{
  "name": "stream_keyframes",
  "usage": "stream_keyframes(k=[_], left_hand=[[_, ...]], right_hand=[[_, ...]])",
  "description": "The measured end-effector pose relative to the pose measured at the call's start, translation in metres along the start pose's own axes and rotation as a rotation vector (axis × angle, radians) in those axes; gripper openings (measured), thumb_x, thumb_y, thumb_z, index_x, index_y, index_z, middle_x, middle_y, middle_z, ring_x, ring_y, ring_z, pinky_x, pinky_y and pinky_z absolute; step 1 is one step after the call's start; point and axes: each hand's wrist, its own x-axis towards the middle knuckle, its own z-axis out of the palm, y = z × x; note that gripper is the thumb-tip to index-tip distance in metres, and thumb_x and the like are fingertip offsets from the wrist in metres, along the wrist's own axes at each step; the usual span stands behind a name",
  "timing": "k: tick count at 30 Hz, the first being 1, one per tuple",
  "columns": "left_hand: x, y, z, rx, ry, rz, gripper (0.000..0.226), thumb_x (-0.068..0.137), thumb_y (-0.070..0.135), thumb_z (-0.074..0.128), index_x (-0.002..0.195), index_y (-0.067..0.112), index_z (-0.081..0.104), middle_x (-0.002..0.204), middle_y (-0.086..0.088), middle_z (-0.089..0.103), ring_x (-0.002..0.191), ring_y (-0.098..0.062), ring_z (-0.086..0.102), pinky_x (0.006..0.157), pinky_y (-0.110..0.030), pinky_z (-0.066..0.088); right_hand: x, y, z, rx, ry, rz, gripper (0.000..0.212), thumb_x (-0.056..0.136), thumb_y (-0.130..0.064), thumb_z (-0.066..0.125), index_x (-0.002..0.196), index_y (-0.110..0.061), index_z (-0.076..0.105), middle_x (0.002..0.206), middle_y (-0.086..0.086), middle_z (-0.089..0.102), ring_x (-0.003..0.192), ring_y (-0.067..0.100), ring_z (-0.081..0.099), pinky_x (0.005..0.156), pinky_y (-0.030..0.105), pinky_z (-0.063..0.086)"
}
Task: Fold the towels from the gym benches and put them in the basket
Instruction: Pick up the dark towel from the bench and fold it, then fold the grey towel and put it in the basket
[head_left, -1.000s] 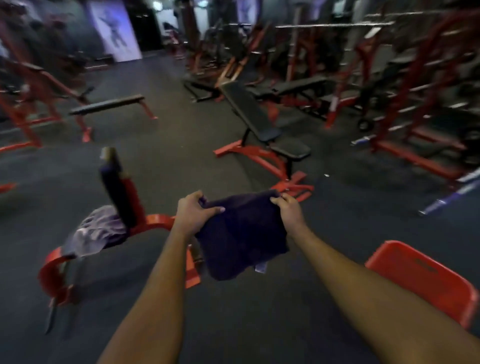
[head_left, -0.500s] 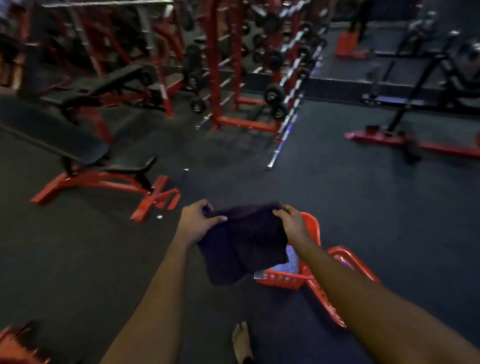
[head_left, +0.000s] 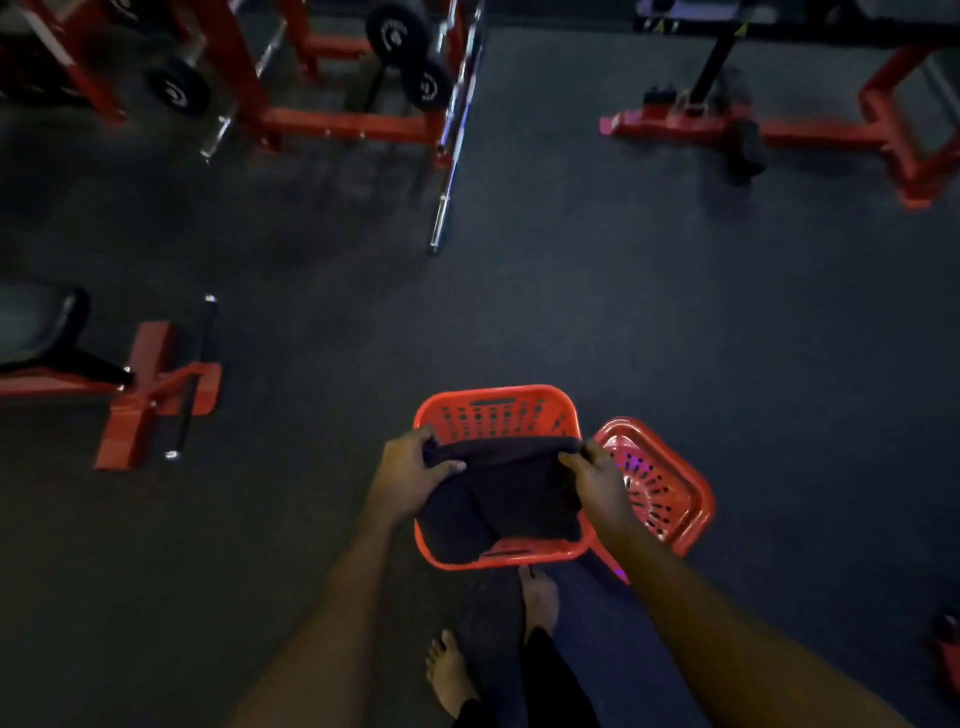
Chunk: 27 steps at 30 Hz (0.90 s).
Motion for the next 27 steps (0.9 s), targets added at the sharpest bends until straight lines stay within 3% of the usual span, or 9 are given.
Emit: stream_keyframes(k=[3, 6, 8, 12, 15, 17, 20, 25, 27], left_hand=[[0.031, -0.026, 0.030, 0.028, -0.012, -0.045, 0.026, 0.073, 0.023, 0.083, 0.086, 0.016, 0.062, 0.081, -0.001, 0.065, 0.079, -0.021, 0.061, 0.066, -0.017, 0.039], [0.048, -0.045, 0.053, 0.101, 0.006, -0.044, 0.043, 0.080, 0.021, 0.077, 0.118, 0.010, 0.062, 0.116, -0.010, 0.064, 0.110, -0.028, 0.056, 0.094, -0.029, 0.038], [0.054, -0.050, 0.058, 0.098, -0.012, -0.072, 0.044, 0.084, 0.020, 0.072, 0.124, 0.007, 0.058, 0.122, -0.012, 0.062, 0.115, -0.029, 0.054, 0.098, -0.029, 0.036], [0.039, -0.033, 0.038, -0.004, -0.009, -0.099, 0.034, 0.087, 0.014, 0.070, 0.119, 0.006, 0.062, 0.114, -0.011, 0.067, 0.106, -0.024, 0.063, 0.091, -0.026, 0.043], [0.015, -0.018, -0.001, -0.099, 0.054, -0.172, 0.024, 0.088, 0.013, 0.069, 0.111, 0.008, 0.065, 0.099, -0.003, 0.070, 0.088, -0.014, 0.065, 0.082, -0.022, 0.048], [-0.007, -0.014, -0.032, -0.133, 0.132, -0.194, 0.019, 0.089, 0.014, 0.068, 0.108, 0.010, 0.066, 0.091, 0.001, 0.069, 0.079, -0.009, 0.064, 0.079, -0.022, 0.052], [-0.049, -0.015, -0.083, -0.174, 0.266, -0.224, 0.017, 0.090, 0.015, 0.067, 0.107, 0.012, 0.067, 0.091, 0.002, 0.069, 0.075, -0.004, 0.063, 0.069, -0.004, 0.045], [-0.163, -0.043, -0.169, -0.200, 0.562, -0.279, 0.017, 0.091, 0.017, 0.067, 0.107, 0.012, 0.067, 0.090, 0.005, 0.069, 0.077, -0.005, 0.064, 0.071, 0.001, 0.041], [-0.234, -0.068, -0.199, -0.210, 0.692, -0.320, 0.017, 0.091, 0.018, 0.067, 0.107, 0.013, 0.067, 0.091, 0.004, 0.070, 0.078, -0.004, 0.064, 0.072, -0.001, 0.042]], right_hand=[[0.042, 0.019, 0.014, -0.088, -0.033, 0.030, 0.010, 0.090, -0.010, 0.061, 0.095, -0.018, 0.063, 0.086, 0.001, 0.067, 0.084, 0.023, 0.062, 0.073, 0.038, 0.049], [0.065, 0.029, 0.023, -0.197, -0.003, 0.016, 0.031, 0.089, -0.012, 0.065, 0.119, -0.015, 0.060, 0.108, -0.002, 0.064, 0.100, 0.018, 0.059, 0.088, 0.031, 0.046], [0.076, 0.027, 0.028, -0.257, -0.028, 0.028, 0.031, 0.088, -0.015, 0.066, 0.119, -0.014, 0.062, 0.112, 0.004, 0.067, 0.103, 0.023, 0.062, 0.094, 0.038, 0.049], [0.073, 0.003, 0.044, -0.283, -0.152, 0.033, 0.014, 0.088, -0.011, 0.065, 0.102, -0.014, 0.069, 0.101, 0.011, 0.072, 0.097, 0.027, 0.065, 0.092, 0.037, 0.050], [0.057, -0.027, 0.065, -0.318, -0.233, -0.042, 0.010, 0.086, -0.016, 0.065, 0.081, -0.025, 0.066, 0.090, 0.009, 0.074, 0.090, 0.028, 0.069, 0.091, 0.042, 0.053], [0.045, -0.039, 0.085, -0.338, -0.320, -0.090, 0.015, 0.087, -0.017, 0.064, 0.075, -0.026, 0.062, 0.084, 0.007, 0.072, 0.087, 0.032, 0.071, 0.087, 0.044, 0.055], [0.012, -0.071, 0.123, -0.384, -0.447, -0.230, 0.014, 0.085, -0.020, 0.064, 0.073, -0.027, 0.061, 0.079, 0.006, 0.070, 0.081, 0.034, 0.071, 0.080, 0.045, 0.055], [-0.097, -0.127, 0.208, -0.447, -0.679, -0.407, 0.027, 0.092, -0.004, 0.058, 0.074, -0.025, 0.059, 0.072, -0.002, 0.065, 0.062, 0.020, 0.062, 0.064, 0.027, 0.050], [-0.158, -0.130, 0.253, -0.468, -0.792, -0.496, 0.029, 0.090, -0.002, 0.058, 0.072, -0.024, 0.060, 0.070, -0.001, 0.066, 0.061, 0.020, 0.062, 0.070, 0.037, 0.053]])
